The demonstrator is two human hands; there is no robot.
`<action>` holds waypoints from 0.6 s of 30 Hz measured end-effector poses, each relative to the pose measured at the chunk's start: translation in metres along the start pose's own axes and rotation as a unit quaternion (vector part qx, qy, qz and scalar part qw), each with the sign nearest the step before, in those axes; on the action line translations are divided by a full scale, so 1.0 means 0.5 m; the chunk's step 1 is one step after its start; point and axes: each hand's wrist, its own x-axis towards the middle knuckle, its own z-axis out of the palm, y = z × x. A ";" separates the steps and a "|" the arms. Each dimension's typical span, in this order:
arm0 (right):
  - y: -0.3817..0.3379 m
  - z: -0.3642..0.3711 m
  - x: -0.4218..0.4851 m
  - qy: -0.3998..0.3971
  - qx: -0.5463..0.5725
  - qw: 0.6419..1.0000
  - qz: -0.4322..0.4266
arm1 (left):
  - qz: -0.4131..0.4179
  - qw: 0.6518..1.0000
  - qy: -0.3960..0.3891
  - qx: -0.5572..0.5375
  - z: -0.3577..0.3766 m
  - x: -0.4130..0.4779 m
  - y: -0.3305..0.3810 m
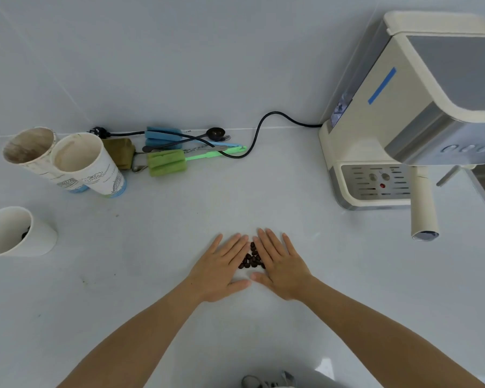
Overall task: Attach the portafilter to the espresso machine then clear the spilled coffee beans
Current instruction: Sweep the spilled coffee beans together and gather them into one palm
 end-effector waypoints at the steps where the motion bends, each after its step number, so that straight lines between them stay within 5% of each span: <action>1: -0.007 0.002 -0.004 -0.010 0.001 1.000 0.005 | -0.005 1.000 0.001 -0.004 0.002 -0.006 0.006; 6: -0.021 0.001 -0.014 0.010 -0.021 0.999 0.023 | -0.076 0.996 0.019 -0.041 -0.001 -0.035 0.029; 8: -0.025 -0.015 -0.018 0.032 -0.013 0.999 0.004 | -0.103 0.984 0.102 -0.104 0.007 -0.045 0.032; 11: -0.034 -0.053 -0.029 0.001 0.053 0.999 0.004 | -0.179 0.928 0.086 -0.314 -0.010 -0.065 0.045; 13: -0.044 -0.065 -0.028 -0.004 0.058 0.998 -0.005 | -0.223 0.825 0.131 -0.502 -0.023 -0.074 0.062; 15: -0.058 -0.070 -0.023 -0.002 0.055 0.998 -0.025 | -0.268 0.675 0.154 -0.670 -0.041 -0.082 0.073; 18: -0.071 -0.063 -0.010 -0.001 0.038 0.999 -0.039 | -0.302 0.488 0.158 -0.804 -0.055 -0.096 0.075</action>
